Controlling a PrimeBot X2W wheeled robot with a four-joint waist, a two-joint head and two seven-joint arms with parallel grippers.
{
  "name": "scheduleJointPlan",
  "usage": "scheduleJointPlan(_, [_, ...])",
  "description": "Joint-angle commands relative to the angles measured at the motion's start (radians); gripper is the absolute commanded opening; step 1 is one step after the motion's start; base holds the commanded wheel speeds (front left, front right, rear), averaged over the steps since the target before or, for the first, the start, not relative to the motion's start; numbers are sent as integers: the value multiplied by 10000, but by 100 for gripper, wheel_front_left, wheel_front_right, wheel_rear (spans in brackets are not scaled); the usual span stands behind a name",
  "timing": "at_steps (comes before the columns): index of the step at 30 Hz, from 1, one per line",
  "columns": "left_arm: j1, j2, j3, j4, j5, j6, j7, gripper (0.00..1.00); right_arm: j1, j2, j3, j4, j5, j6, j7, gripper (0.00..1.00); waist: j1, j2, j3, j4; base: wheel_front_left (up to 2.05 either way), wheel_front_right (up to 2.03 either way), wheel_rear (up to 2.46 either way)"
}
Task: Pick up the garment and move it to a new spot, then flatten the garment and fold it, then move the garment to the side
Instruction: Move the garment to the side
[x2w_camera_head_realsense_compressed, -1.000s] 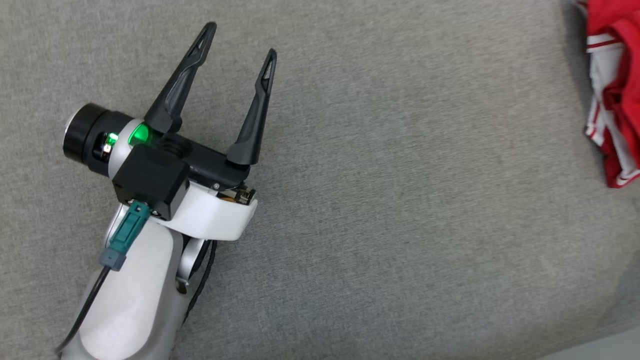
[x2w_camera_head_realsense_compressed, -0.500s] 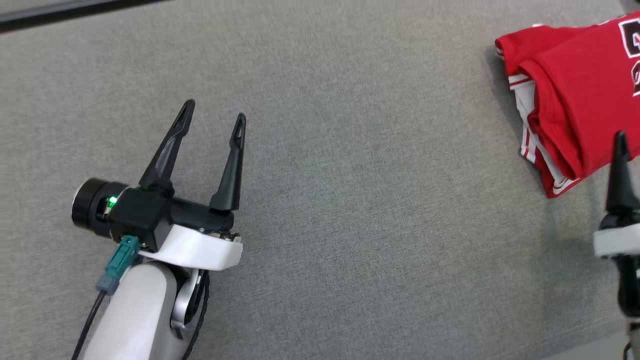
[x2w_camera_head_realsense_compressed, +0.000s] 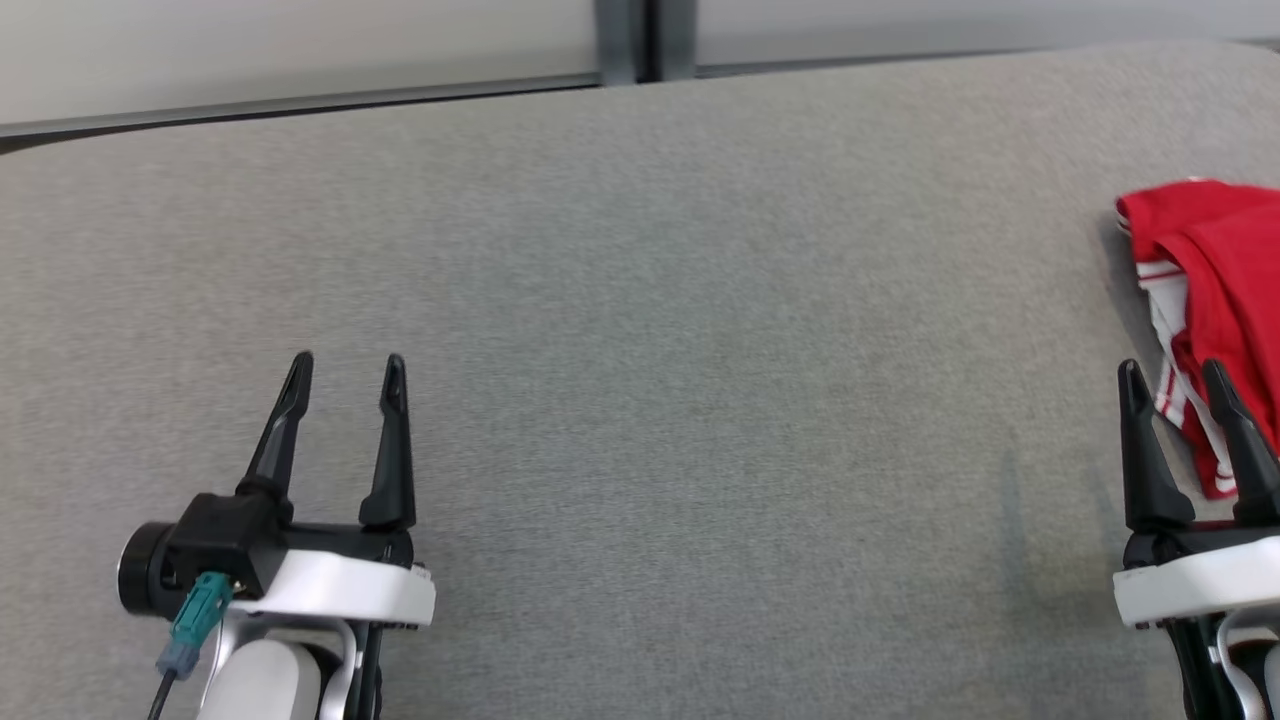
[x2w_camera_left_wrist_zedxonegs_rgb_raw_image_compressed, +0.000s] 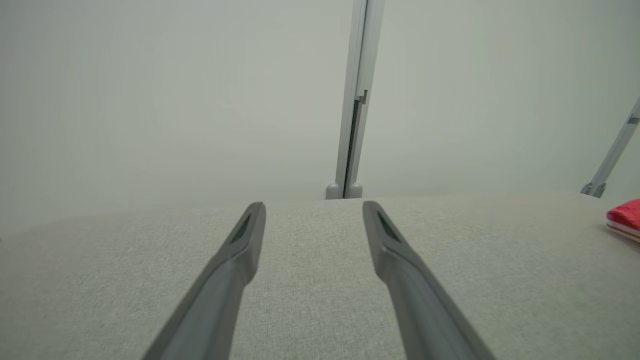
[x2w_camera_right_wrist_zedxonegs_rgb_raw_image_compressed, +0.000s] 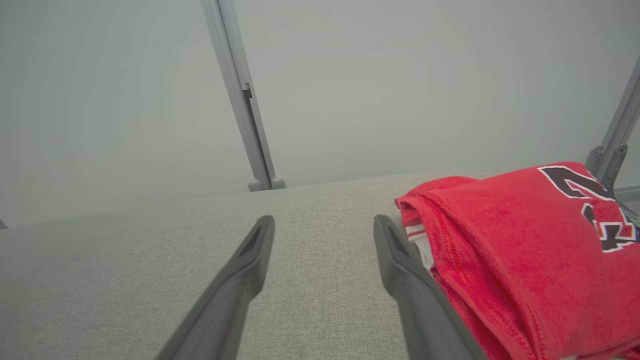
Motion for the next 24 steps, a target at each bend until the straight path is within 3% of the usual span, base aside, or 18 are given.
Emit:
scheduleJointPlan(1, [166,37,76,38,-97,33,-74,100,215,7,-112,-185,-132,-1,147,100,0,-1,-557,635,0,0,0])
scheduleJointPlan(7, [951,226,180,424,-271,-47,-102,100,1185,288,-332,-1065,-629,-1,1004,100,0,-1,-1368,1078,0,0,0])
scheduleJointPlan(24, [2173,676,226,832,-617,-142,112,100,2752,551,-214,-2327,-1075,-1,2079,100,0,-1,-2862,919,0,0,0])
